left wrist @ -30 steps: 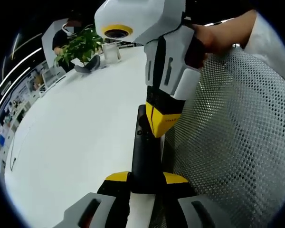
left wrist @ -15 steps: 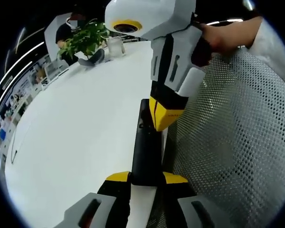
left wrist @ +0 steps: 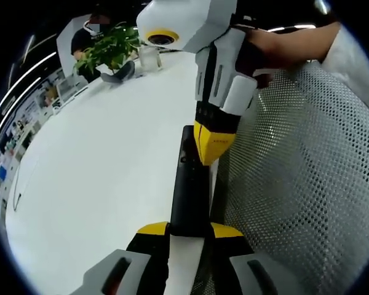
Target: Press the specified remote control buttons in sequence, fully releasing each button before pressing the next.
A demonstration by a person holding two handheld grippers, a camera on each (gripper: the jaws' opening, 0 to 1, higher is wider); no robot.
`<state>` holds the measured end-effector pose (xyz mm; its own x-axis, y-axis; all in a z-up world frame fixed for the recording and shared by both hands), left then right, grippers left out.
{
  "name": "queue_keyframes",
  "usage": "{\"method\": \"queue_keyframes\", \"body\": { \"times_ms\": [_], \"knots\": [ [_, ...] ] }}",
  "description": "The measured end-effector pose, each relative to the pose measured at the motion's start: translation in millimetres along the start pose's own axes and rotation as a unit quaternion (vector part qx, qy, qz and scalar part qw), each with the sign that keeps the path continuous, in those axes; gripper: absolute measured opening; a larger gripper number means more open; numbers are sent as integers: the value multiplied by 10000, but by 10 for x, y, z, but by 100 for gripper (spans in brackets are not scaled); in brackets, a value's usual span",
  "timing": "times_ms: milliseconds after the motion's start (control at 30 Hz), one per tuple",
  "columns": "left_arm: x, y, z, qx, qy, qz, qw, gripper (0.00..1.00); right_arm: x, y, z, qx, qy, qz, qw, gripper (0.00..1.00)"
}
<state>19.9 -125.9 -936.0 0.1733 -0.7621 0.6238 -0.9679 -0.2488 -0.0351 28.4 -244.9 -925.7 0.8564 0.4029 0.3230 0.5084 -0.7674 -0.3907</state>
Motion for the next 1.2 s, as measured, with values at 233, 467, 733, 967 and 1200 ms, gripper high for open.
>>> {"method": "queue_keyframes", "body": {
  "times_ms": [233, 467, 733, 967, 1200],
  "knots": [
    [6, 2, 7, 1, -31, 17, 10000, 24, -8, -19, 1, -40, -11, -63, 10000, 0],
    [27, 13, 21, -9, 7, 96, 10000, 24, 21, -30, -9, -30, 126, -128, 9998, 0],
    [43, 24, 45, -22, 73, 105, 9999, 24, 60, -18, -25, 71, 314, -57, 9995, 0],
    [34, 29, 54, -26, 113, 66, 9999, 24, 62, 1, 15, 134, 326, -46, 9994, 0],
    [27, 50, 59, -21, 133, 45, 9999, 24, 40, -27, 28, 199, 261, -153, 9993, 0]
  ]
}}
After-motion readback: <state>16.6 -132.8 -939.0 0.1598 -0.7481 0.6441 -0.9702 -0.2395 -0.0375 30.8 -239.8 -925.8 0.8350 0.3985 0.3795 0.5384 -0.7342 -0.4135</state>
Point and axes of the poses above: the point that each gripper's makers call its tool centre point, and the gripper's own axes: z roughly forward along the fingers, y roughly to its right, x roughly out of its top, the point moved 6 cm from there along -z, roughly backward along the fingers, and after that the axes turned 3 degrees about y, right-handed, at the moved point
